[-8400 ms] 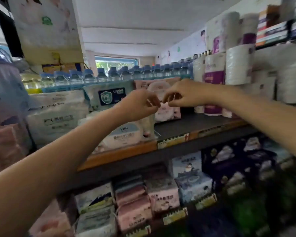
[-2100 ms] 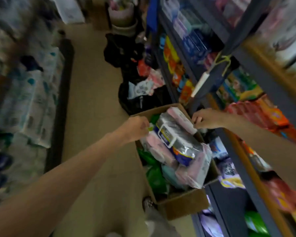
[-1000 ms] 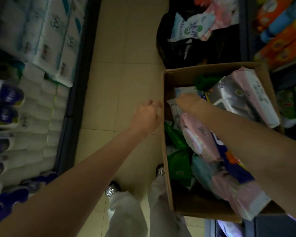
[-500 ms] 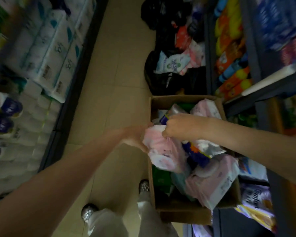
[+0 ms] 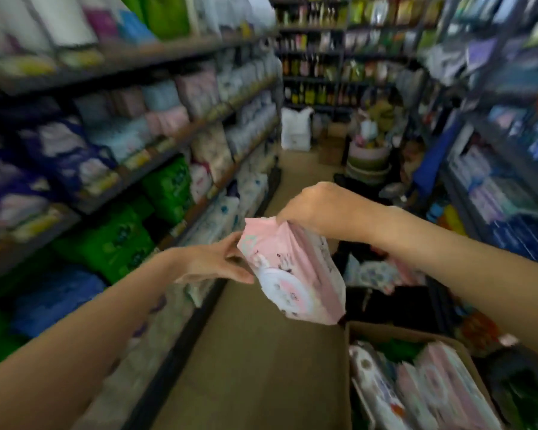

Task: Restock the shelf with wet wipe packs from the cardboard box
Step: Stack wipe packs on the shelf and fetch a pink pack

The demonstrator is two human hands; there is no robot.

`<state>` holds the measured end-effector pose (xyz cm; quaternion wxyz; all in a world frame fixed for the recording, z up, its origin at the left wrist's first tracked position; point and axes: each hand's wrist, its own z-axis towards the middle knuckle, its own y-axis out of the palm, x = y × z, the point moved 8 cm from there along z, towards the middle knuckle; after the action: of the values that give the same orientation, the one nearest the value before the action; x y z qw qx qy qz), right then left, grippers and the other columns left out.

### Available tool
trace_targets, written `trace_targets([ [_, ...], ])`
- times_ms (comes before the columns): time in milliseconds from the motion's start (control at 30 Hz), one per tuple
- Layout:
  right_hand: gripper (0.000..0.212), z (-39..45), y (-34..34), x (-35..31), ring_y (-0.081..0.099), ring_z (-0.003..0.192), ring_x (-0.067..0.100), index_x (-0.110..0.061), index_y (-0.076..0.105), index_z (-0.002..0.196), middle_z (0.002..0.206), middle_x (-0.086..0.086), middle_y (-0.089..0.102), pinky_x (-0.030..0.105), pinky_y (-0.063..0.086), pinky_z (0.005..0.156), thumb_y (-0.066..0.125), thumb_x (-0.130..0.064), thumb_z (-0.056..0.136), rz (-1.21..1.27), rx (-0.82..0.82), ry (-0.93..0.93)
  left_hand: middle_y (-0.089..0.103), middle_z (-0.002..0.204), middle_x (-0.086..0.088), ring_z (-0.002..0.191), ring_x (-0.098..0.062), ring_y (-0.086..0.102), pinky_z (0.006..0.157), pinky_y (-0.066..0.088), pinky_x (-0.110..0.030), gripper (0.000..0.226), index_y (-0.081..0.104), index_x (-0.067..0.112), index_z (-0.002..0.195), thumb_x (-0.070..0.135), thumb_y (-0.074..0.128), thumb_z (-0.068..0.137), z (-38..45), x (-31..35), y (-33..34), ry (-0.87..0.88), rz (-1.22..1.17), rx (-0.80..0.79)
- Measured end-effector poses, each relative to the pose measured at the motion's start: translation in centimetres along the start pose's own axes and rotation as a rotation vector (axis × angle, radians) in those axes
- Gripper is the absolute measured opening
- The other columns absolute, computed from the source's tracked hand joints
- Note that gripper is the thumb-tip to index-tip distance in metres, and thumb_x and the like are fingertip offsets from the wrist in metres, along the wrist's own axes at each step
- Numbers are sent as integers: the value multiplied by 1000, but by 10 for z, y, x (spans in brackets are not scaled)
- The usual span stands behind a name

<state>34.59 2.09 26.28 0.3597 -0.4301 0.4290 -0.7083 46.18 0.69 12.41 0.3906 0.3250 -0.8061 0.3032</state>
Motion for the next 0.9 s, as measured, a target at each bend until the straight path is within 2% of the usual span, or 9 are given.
trace_targets([
  [100,24,72,-61,-17,72,64,20,-8,75,88,79,5,76,29,56,50,57,-2,73,50,163,-17,28,149,12,137,-11,31,115,28,-38,108,4,41,145,25,79,70,-63,1,-37,23,63,9],
  [167,22,121,-103,-31,72,71,19,-5,74,90,85,7,75,25,54,62,54,-7,81,118,292,-2,32,147,15,134,-9,35,114,30,-35,96,14,39,144,22,77,74,-111,9,-63,76,49,12],
  [267,22,199,-156,-45,69,81,14,-3,73,96,93,9,74,12,40,82,55,-3,85,285,450,94,54,130,14,119,-5,52,101,43,-23,66,38,29,135,14,70,80,-203,20,-113,164,7,101],
  [367,23,268,-202,-69,65,82,6,-5,73,98,96,9,73,10,41,79,55,0,85,398,650,122,70,108,9,101,-7,66,82,53,-19,74,59,25,113,37,89,47,-301,21,-159,296,-137,228],
  [467,23,323,-240,-97,64,86,10,-5,73,97,95,7,73,11,43,77,55,0,85,503,869,88,74,96,-1,87,-14,71,69,57,-25,80,64,17,104,36,93,32,-385,21,-196,488,-265,446],
  [567,22,365,-269,-122,63,85,2,-6,72,100,95,1,71,14,47,80,56,-1,86,625,1011,47,73,97,-6,83,-18,71,65,57,-28,91,55,11,117,29,93,36,-456,25,-221,714,-410,629],
  [667,22,398,-289,-149,56,75,-21,-4,71,101,91,-9,64,1,41,73,56,0,85,747,1108,-42,62,118,-9,96,-25,67,71,57,-39,86,37,28,136,17,78,62,-524,26,-247,917,-457,794],
  [767,21,431,-307,-175,59,75,-17,-9,70,100,87,-8,66,4,43,72,56,-3,86,870,1146,-151,52,134,-11,115,-34,56,86,51,-50,91,34,40,137,28,81,60,-571,25,-254,936,-389,812],
  [900,20,471,-330,-212,61,76,-15,-12,71,96,89,-6,67,7,45,73,56,-4,86,941,1095,-296,69,108,-2,93,-19,69,71,56,-32,100,50,22,125,47,89,37,-576,7,-244,754,-292,813],
])
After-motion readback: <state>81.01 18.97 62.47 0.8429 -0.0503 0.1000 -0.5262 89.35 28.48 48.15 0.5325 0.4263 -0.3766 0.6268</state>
